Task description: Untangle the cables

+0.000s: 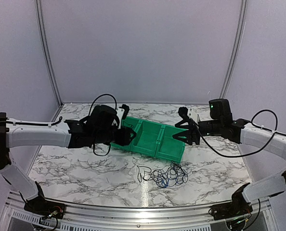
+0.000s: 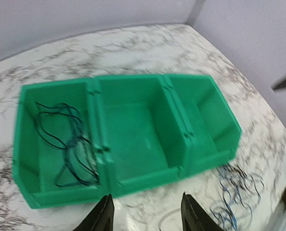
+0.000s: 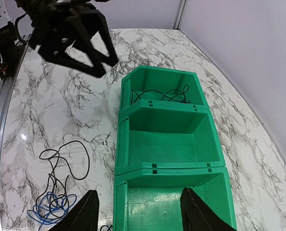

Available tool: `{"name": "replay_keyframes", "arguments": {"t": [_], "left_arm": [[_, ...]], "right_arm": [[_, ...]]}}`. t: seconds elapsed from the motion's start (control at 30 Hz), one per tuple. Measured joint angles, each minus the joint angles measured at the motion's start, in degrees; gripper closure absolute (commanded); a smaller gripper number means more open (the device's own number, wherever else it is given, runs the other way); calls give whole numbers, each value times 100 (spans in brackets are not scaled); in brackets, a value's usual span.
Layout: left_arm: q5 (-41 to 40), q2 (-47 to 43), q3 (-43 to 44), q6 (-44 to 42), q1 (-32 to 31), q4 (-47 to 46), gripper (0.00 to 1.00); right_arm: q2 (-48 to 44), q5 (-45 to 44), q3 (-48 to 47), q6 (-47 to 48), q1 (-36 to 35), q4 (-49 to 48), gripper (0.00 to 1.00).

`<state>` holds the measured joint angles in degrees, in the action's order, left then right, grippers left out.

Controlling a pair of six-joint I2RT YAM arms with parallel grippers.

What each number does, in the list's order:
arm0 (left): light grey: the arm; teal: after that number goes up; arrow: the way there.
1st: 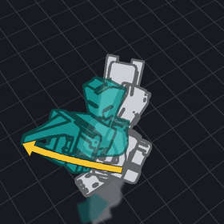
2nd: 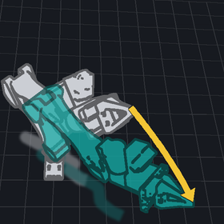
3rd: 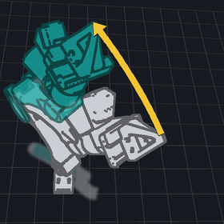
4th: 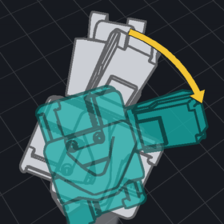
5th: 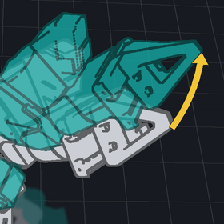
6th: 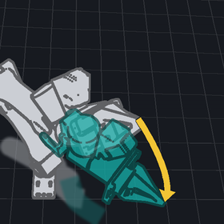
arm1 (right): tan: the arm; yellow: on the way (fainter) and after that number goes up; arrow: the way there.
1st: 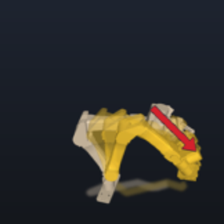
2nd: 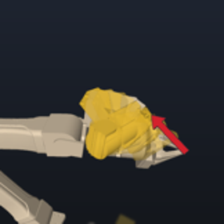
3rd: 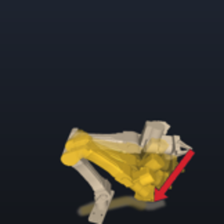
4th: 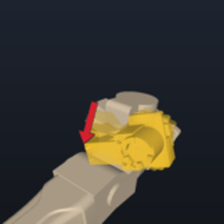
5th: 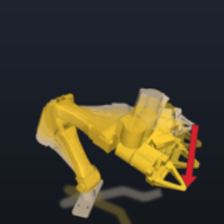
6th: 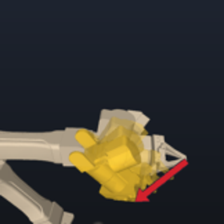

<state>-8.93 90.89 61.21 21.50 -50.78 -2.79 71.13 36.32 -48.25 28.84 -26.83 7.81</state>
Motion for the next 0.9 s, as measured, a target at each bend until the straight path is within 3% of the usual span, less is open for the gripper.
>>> {"name": "replay_keyframes", "arguments": {"t": [0.17,0.4,0.57,0.9], "left_arm": [[857,-195,-542,24,-756,68,53],[1176,-140,-1207,931,-905,120,55],[1453,96,-1596,1552,-1034,-372,52],[1718,671,-1624,2332,-1045,-1204,51]], "right_arm": [[247,192,0,417,-125,245,44],[667,61,0,935,-809,520,44],[999,48,-24,1121,-1099,748,42],[1519,48,-26,1191,-1537,765,38]]}}
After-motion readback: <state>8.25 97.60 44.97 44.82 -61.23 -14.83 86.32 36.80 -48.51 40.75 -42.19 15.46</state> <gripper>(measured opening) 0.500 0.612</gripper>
